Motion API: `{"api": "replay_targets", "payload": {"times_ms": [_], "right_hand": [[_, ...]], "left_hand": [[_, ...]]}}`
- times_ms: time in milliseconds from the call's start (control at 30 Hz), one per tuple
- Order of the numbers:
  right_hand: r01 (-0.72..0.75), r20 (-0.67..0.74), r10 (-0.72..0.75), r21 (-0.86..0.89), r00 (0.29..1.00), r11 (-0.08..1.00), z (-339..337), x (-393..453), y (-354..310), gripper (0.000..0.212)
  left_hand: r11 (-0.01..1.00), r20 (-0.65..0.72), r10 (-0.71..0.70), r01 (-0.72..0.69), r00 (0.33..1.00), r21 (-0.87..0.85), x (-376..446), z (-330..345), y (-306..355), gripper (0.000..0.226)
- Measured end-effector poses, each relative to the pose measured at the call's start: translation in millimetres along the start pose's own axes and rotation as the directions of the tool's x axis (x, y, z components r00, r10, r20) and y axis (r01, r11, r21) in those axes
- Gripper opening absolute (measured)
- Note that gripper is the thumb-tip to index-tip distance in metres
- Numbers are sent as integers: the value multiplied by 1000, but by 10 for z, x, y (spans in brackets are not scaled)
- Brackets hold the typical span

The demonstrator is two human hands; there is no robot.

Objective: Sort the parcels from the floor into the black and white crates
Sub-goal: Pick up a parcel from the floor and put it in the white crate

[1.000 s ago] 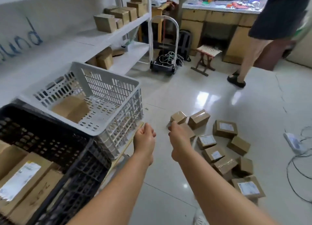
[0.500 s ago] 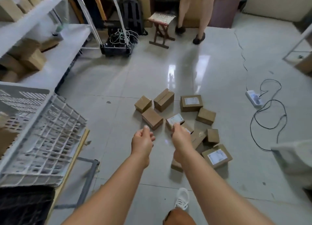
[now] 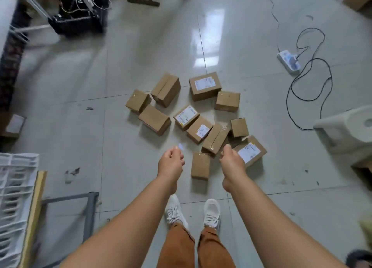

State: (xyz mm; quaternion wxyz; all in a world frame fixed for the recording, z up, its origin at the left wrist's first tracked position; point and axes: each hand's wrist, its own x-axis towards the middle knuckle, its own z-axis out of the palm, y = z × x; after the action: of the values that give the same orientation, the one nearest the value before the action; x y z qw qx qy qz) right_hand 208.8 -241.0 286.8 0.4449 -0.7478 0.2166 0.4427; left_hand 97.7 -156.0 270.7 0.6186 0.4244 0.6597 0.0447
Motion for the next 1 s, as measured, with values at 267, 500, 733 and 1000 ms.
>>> {"api": "replay_targets", "payload": {"times_ms": [267,500,733,1000], "right_hand": [[-97,-63,100,51,993,994,187,1165,545,44],[-206,-43,206,1,978,979,526,2150,1212,34],[-325,-56,325,19,944,946,797,2957,1923,33],[-454,-61,469,170,881,875,1064,3638,2305,54]], "left_hand": [[978,78,-68,51,995,203,1205,328,-592,25],[934,140,-129,73,982,350,2202,532,-1196,48],[720,343,15,-248,939,648,3057,829,-1687,54],[371,562,35,-533,826,760,3796,1347,-1928,62]]}}
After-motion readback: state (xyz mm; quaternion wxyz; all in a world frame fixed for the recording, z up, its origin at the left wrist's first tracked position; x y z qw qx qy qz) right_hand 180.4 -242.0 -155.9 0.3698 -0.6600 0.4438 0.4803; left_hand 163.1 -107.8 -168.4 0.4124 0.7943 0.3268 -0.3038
